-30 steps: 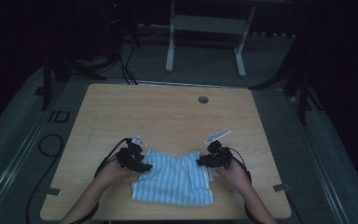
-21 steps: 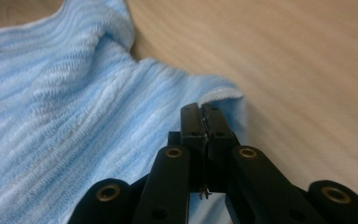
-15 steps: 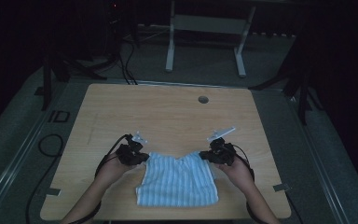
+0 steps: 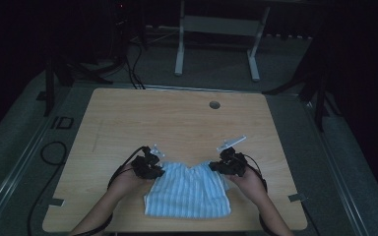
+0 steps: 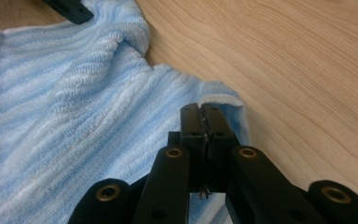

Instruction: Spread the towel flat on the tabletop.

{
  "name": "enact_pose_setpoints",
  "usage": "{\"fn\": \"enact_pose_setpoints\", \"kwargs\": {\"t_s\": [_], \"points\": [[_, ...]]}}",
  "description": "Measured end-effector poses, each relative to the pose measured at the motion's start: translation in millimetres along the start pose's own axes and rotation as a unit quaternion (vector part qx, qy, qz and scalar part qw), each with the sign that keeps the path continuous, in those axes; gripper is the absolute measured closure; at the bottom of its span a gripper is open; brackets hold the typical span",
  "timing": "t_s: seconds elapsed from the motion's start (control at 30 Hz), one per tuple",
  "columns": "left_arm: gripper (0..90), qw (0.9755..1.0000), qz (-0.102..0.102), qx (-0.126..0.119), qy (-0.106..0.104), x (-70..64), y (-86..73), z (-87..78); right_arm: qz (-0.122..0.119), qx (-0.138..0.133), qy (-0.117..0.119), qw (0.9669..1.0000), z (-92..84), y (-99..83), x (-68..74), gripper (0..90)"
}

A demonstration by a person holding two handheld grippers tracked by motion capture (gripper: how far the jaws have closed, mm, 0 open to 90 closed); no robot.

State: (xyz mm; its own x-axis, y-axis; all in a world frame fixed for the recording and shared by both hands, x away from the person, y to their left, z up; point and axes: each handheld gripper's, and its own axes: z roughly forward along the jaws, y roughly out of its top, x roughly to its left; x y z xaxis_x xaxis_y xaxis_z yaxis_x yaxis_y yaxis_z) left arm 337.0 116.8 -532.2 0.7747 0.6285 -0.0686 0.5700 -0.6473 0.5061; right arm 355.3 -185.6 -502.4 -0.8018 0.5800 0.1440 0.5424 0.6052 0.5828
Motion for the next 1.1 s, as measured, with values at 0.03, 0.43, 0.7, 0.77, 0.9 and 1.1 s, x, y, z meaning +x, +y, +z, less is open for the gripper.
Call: {"fn": "enact_pose_setpoints", "kwargs": {"t_s": [0.03,0.43,0.7,0.77,0.9,1.1], "points": [[82.3,1.0,0.004,0.0,0.001,-0.8,0.7,-1.4,0.002,-0.001,0.0,1.0,-0.8,0.0,-0.4,88.7],[82.4,0.9921,-0.024,-0.1,0.071,14.6,11.7,-85.5,0.0,-0.073,-0.034,0.9968,-66.9,16.6,-8.0,88.7],[80.2,0.998,0.014,-0.062,0.008,-23.9,-36.6,-88.3,-0.027,-0.1,0.002,0.9946,-85.2,-20.7,37.1,88.5],[80.2,0.9987,0.017,-0.048,0.0,-28.3,-45.9,-81.4,-0.032,-0.07,0.011,0.997,-72.7,-40.6,46.1,88.6],[79.2,0.9991,0.003,-0.014,-0.039,-42.6,-76.9,-58.5,-0.004,-0.021,0.052,0.9984,-44.6,-82.0,62.0,88.3],[76.0,0.9989,-0.004,-0.016,-0.044,-45.0,-89.2,-57.2,0.009,-0.007,0.071,0.9974,-36.1,-98.9,70.2,88.0]]}}
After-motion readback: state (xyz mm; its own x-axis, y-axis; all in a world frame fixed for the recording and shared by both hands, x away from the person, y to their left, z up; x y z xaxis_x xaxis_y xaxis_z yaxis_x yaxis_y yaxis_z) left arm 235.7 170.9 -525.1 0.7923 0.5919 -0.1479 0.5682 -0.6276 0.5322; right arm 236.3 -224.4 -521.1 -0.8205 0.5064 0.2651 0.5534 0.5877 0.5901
